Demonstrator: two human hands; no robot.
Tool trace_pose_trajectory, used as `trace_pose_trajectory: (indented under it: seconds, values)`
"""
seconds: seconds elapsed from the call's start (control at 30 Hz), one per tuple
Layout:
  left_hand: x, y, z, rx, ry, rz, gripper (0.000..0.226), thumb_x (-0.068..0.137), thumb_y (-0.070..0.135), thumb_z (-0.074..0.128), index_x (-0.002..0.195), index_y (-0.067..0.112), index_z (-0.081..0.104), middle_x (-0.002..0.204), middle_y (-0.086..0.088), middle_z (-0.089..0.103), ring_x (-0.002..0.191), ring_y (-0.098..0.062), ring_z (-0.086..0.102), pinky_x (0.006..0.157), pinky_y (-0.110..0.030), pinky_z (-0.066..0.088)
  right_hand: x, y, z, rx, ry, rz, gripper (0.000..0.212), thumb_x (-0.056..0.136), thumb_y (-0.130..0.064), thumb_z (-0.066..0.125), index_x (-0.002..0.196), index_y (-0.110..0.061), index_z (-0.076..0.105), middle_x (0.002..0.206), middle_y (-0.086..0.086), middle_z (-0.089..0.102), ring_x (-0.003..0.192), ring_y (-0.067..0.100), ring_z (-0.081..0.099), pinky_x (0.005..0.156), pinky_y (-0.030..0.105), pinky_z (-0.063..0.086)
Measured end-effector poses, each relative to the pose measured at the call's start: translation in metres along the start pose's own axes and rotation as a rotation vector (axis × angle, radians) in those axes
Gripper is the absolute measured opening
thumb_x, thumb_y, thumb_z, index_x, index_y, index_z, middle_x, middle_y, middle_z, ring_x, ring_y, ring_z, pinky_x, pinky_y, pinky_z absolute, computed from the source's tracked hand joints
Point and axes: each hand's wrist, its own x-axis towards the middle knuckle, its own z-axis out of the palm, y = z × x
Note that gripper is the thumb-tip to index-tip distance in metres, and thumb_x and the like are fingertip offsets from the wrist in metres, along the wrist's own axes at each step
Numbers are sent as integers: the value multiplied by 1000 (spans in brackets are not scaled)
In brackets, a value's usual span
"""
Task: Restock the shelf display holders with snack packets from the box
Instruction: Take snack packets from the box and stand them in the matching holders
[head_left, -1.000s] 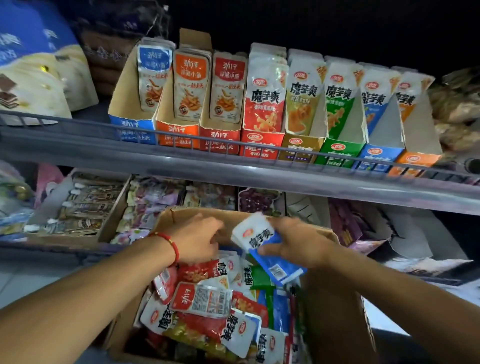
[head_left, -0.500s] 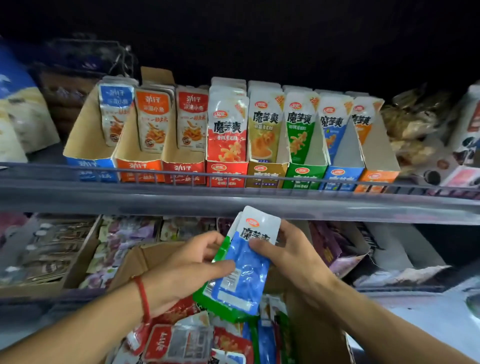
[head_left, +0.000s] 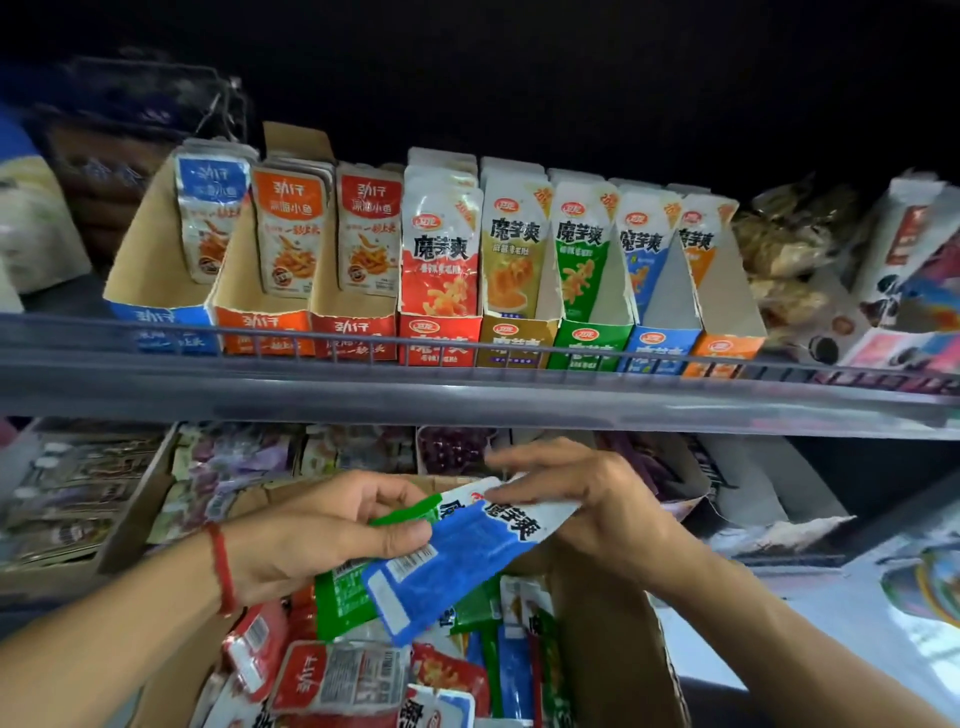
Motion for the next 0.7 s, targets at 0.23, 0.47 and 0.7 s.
trace_pose_trajectory:
  seconds: [0.23,0.47,0.7]
  values:
    - [2,7,-11,84,115,65,28,86,36,76,98,11,70,106,-10,77,96,-21,70,90,-34,51,-19,-15,-53,373,121,359,6,83,-25,77,87,-26,82,85,0,79,74,15,74,66,25,58]
    - [-8,26,5,-52,306,237,26,82,25,69,105,13,67,97,0,79,86,-19,77,71,-28,62,0,-23,-144,-55,679,338,4,95,-15,71,95,-12,68,69,3,74,52,18,67,50,26,55]
    - [-2,35,11,-183,396,326,19,90,18,65,109,12,64,102,-7,79,87,-29,77,64,-32,62,60,12,-200,-424,585,484,7,100,-22,65,98,-16,64,79,-3,72,66,7,69,54,20,50]
